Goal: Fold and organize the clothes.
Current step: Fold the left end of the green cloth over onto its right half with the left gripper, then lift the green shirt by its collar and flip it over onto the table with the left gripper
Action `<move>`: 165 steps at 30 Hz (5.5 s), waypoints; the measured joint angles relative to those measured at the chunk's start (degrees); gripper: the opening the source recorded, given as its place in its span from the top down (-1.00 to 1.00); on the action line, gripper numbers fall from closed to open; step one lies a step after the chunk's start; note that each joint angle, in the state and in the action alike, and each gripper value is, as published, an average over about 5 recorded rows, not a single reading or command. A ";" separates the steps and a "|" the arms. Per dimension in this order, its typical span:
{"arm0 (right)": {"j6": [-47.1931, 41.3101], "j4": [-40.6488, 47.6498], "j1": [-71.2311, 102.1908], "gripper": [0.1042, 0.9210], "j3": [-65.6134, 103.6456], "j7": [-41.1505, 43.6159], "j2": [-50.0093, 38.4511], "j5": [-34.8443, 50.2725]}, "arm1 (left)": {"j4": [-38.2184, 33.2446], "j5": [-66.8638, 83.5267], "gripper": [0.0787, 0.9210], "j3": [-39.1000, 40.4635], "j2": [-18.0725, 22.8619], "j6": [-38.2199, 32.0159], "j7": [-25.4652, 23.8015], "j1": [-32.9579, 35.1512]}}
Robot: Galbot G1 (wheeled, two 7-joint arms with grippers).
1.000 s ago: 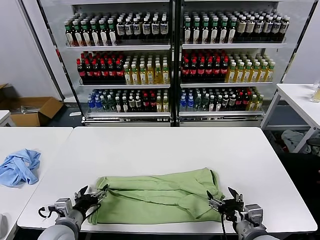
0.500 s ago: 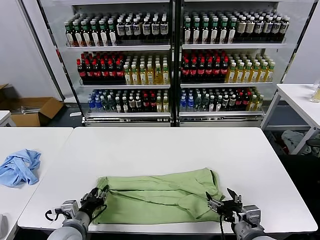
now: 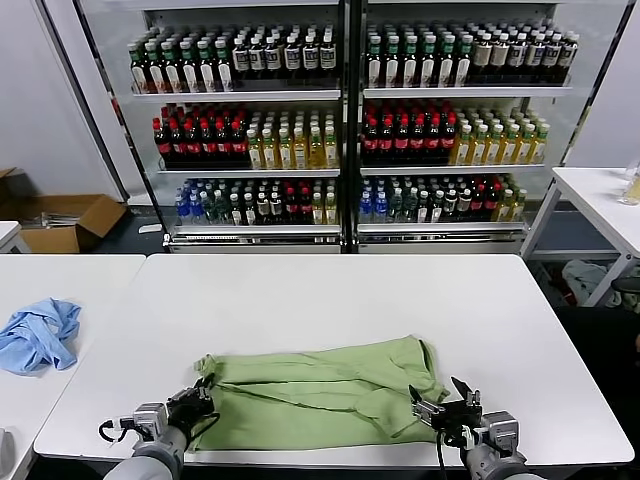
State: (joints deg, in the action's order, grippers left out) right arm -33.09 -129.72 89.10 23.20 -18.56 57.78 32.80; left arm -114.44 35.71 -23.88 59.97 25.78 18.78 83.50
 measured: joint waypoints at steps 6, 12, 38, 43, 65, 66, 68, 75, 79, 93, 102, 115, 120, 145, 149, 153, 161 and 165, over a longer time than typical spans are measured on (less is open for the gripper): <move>0.00 -0.11 -0.65 -0.76 0.01 -0.02 -0.17 0.01 | -2.11 -4.63 0.96 -5.09 -1.98 2.31 -0.65 0.81; 0.00 -0.34 -1.65 -0.76 0.74 0.14 -0.71 0.35 | -1.65 -7.83 0.96 -13.87 -4.80 4.47 -2.71 2.03; -0.05 -1.37 -1.72 -0.76 5.85 -0.17 -1.07 0.68 | -10.67 11.62 0.96 -4.45 4.73 6.95 -1.86 -4.23; -0.05 -1.28 -1.73 -0.76 6.05 -0.30 -1.00 0.66 | -9.14 12.68 0.96 -0.07 8.13 7.05 -0.61 -7.13; -0.06 -0.81 -1.86 -0.76 5.54 -0.45 -0.69 0.25 | -2.21 14.77 0.90 9.47 16.70 7.04 1.93 -13.79; -0.06 -0.77 -1.92 -0.76 5.46 -0.45 -0.67 0.20 | -1.96 14.94 0.85 9.73 17.03 6.92 1.92 -14.01; -0.06 -0.72 -2.04 -0.76 5.26 -0.46 -0.59 0.09 | -1.52 15.28 0.74 10.24 17.79 6.53 1.82 -14.43; -0.07 -0.76 -2.77 -0.76 4.33 -0.58 -0.18 -0.23 | -1.54 15.23 0.25 11.99 21.45 4.69 0.72 -14.53; -0.07 -0.55 -3.68 -0.76 3.31 -0.59 0.20 -0.34 | -3.44 14.88 -0.02 11.80 22.58 3.65 -0.41 -13.43; -0.06 0.82 -8.01 -0.76 -0.87 0.08 1.81 -0.79 | -9.71 2.69 -0.76 -1.16 16.65 -1.00 -7.38 -1.60; -0.04 -0.34 -6.82 -0.76 0.37 0.71 1.33 -0.93 | -3.56 -5.44 -0.77 -5.17 14.90 -1.64 -10.40 0.55; -0.03 -0.90 -5.29 -0.76 1.74 0.60 1.05 -1.07 | 3.15 -10.45 -0.77 -5.64 13.86 -1.83 -12.89 -1.74; -0.03 -0.89 -5.02 -0.76 2.13 0.58 0.81 -1.07 | 4.68 -11.48 -0.76 -5.31 13.94 -1.41 -13.32 -2.56; -0.03 -1.53 -3.70 -0.76 3.26 0.59 1.06 -1.20 | 4.87 -10.00 0.82 -4.02 14.96 0.43 -15.16 -2.54; -0.03 -1.80 -3.52 -0.76 3.37 0.59 0.99 -1.32 | 4.00 -9.83 0.93 -4.60 14.58 0.21 -15.38 -2.19; -0.03 -2.08 -3.69 -0.76 3.35 0.60 0.82 -1.36 | 1.85 -10.12 0.93 -6.16 13.55 -0.22 -15.59 -1.57; -0.02 -1.78 -4.72 -0.76 2.53 0.76 0.94 -1.09 | -3.63 -1.25 0.93 -17.24 8.29 2.09 -14.93 0.89; -0.01 -1.12 -5.54 -0.76 1.90 0.84 1.11 -0.83 | -4.45 7.77 0.93 -25.78 5.39 3.76 -13.87 2.45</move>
State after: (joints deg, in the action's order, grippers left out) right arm -33.10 -130.83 83.57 25.11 -17.72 58.89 31.97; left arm -118.89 43.48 -49.66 65.36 29.54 4.91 85.95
